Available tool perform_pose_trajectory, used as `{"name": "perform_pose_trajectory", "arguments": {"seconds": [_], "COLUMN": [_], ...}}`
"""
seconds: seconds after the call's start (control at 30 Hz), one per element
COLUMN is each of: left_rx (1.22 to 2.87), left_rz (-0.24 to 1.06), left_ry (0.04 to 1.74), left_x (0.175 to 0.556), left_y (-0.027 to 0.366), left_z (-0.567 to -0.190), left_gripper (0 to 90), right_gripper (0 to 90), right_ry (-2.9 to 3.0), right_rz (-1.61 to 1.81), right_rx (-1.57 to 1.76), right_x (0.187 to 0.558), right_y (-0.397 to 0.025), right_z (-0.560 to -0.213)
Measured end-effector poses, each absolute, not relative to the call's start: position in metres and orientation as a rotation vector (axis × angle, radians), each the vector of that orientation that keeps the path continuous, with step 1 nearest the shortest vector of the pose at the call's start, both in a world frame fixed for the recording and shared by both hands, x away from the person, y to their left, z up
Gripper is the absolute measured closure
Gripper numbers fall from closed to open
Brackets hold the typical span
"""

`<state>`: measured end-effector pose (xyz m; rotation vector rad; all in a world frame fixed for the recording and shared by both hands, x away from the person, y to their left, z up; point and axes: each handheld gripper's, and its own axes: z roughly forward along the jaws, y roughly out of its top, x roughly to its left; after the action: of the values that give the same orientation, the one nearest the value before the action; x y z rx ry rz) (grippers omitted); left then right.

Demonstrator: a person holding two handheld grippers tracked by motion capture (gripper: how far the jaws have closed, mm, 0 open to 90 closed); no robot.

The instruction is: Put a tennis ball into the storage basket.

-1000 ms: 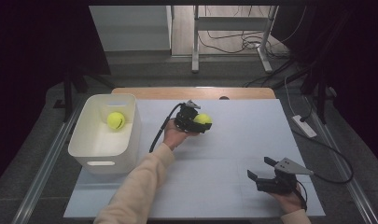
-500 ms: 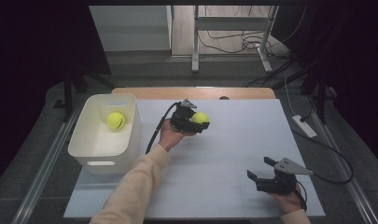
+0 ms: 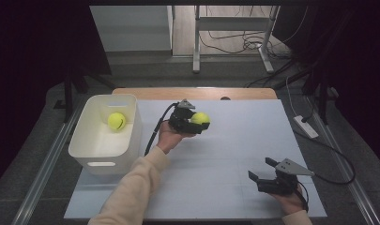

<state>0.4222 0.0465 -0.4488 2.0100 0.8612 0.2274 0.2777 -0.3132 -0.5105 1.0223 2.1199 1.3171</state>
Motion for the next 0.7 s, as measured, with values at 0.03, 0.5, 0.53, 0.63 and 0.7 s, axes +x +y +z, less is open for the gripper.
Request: {"name": "perform_pose_trajectory", "arguments": {"seconds": [0.03,0.5,0.53,0.63,0.7], "left_rx": [2.007,1.977,1.970,1.968,1.960], "left_rz": [0.228,0.241,0.242,0.247,0.251], "left_ry": [0.858,0.842,0.842,0.841,0.843], "left_x": [0.421,0.411,0.410,0.408,0.406], "left_y": [0.047,0.060,0.062,0.065,0.068], "left_z": [-0.448,-0.435,-0.433,-0.431,-0.428], "left_gripper": [27.3,27.2,27.2,27.2,27.2], "right_gripper": [11.1,11.1,11.1,11.1,11.1], "right_ry": [2.121,2.117,2.117,2.115,2.115], "right_rz": [1.317,1.324,1.325,1.327,1.329], "right_rx": [1.022,1.019,1.019,1.023,1.022], "right_x": [0.278,0.278,0.278,0.278,0.278], "right_y": [-0.313,-0.312,-0.312,-0.312,-0.312], "right_z": [-0.510,-0.510,-0.510,-0.509,-0.509]}}
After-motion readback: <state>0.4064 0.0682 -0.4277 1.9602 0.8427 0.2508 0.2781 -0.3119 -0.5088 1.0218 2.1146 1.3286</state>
